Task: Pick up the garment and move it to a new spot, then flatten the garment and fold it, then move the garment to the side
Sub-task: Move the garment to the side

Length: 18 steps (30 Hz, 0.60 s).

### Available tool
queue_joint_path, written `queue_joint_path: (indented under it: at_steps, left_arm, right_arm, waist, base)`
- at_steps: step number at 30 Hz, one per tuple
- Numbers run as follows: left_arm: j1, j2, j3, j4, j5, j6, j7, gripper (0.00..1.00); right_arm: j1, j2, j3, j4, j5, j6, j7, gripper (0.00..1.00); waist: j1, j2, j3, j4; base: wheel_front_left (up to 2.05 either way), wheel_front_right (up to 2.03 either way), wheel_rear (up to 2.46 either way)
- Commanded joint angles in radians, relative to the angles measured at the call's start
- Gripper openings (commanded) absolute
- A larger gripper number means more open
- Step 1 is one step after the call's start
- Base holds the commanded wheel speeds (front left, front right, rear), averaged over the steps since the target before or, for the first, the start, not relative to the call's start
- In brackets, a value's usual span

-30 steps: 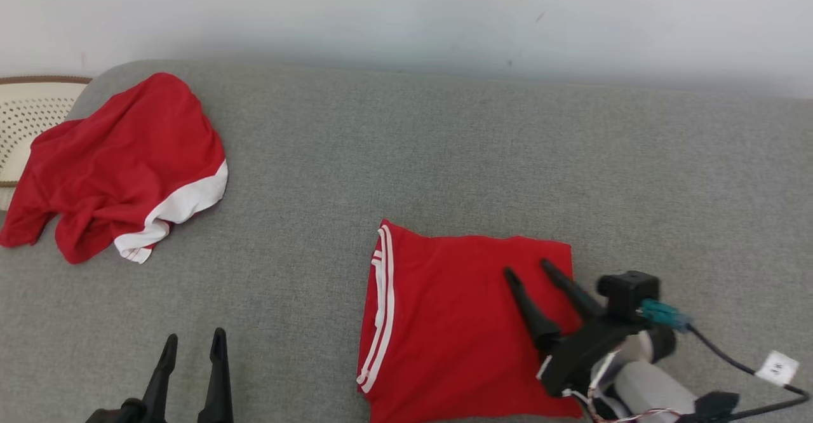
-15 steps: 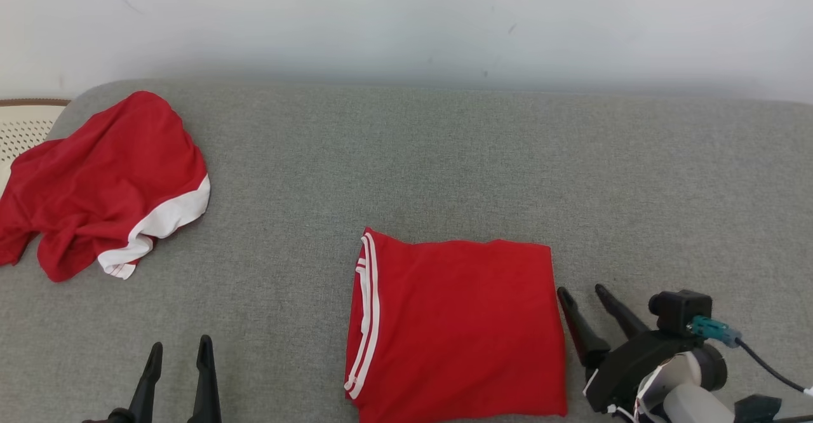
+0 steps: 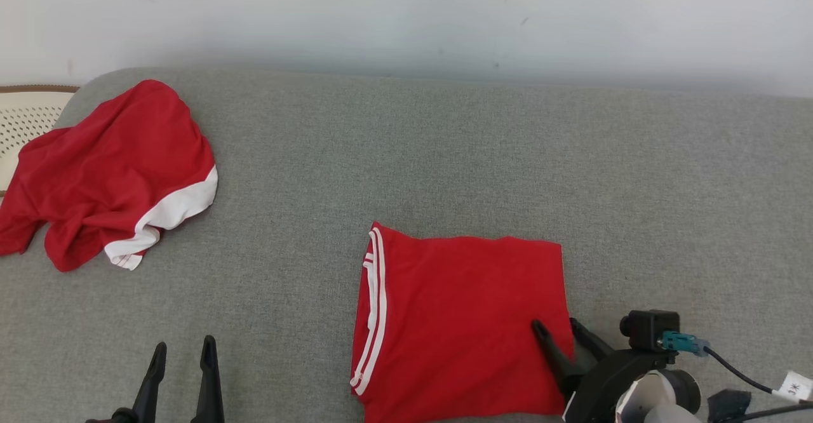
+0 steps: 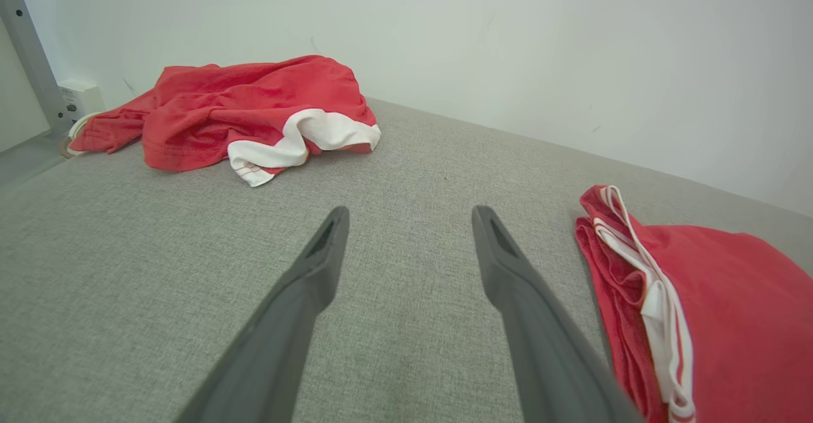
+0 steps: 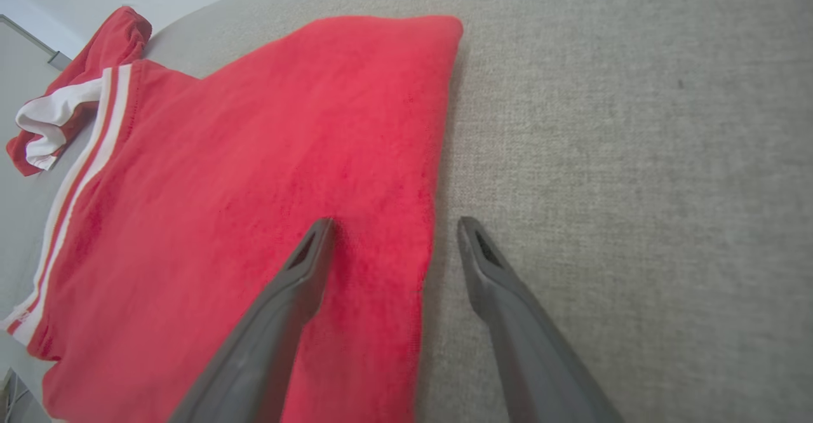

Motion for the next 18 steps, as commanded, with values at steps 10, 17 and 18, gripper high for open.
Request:
queue_joint_path:
  at_steps: [10,17,18]
  left_arm:
    - [-0.004,0.001,0.003,0.002,-0.001,-0.004,-0.005,1.00]
    - [-0.003,0.001,0.001,-0.007,-0.007,0.006,-0.005,1.00]
    - [-0.004,0.001,0.001,-0.009,-0.008,0.006,-0.005,1.00]
  right_arm:
    - [-0.052,0.001,0.029,0.036,-0.004,0.000,-0.033,0.00]
    - [-0.123,-0.048,0.009,0.052,-0.029,0.000,-0.051,0.00]
    - [-0.136,-0.057,0.007,0.053,-0.033,0.000,-0.047,0.00]
  waist:
    - [0.0000,0.0000,0.011,-0.005]
    - [0.0000,0.0000,0.018,-0.019]
    - [0.0000,0.0000,0.021,-0.022]
  base:
    - [0.00,0.00,0.00]
    - [0.00,0.00,0.00]
    - [0.00,0.00,0.00]
